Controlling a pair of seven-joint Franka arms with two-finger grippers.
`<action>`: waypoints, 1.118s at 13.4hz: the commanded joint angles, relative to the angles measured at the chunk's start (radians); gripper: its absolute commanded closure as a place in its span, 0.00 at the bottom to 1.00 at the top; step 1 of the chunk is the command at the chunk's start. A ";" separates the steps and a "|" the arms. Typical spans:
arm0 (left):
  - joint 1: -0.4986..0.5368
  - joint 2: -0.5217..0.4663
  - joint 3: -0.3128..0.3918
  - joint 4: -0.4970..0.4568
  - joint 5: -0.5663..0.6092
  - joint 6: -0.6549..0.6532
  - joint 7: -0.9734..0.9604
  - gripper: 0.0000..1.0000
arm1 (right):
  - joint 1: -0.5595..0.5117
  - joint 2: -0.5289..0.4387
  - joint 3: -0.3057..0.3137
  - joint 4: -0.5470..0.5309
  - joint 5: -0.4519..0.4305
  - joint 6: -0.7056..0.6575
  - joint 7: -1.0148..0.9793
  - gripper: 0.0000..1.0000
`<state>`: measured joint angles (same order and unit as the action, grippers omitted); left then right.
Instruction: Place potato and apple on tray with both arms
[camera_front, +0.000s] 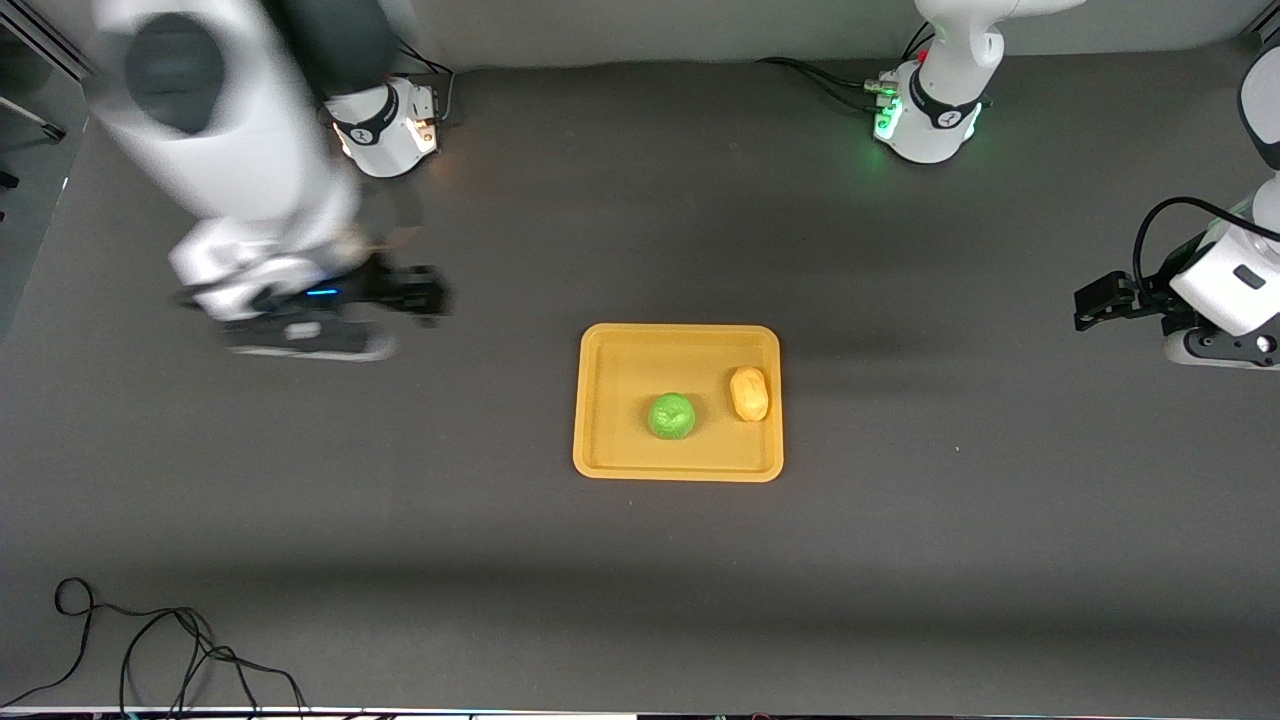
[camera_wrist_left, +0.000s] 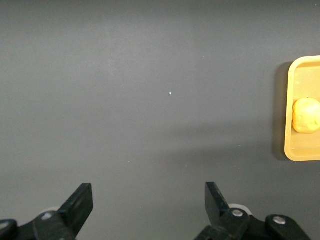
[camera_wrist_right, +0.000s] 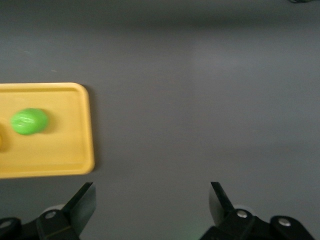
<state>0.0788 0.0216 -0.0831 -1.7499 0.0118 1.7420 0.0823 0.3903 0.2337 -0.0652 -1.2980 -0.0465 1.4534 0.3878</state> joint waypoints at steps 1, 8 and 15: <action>-0.014 -0.028 0.005 -0.026 0.011 0.004 0.010 0.00 | -0.152 -0.166 0.019 -0.235 0.027 0.083 -0.182 0.00; -0.013 -0.028 0.005 -0.026 0.011 0.002 0.010 0.00 | -0.294 -0.218 -0.045 -0.290 0.024 0.119 -0.363 0.00; -0.025 -0.031 0.005 -0.037 0.010 0.005 -0.006 0.00 | -0.359 -0.209 -0.012 -0.291 0.034 0.108 -0.362 0.00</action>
<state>0.0669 0.0215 -0.0845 -1.7553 0.0119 1.7413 0.0820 0.0842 0.0349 -0.1189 -1.5772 -0.0334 1.5580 0.0441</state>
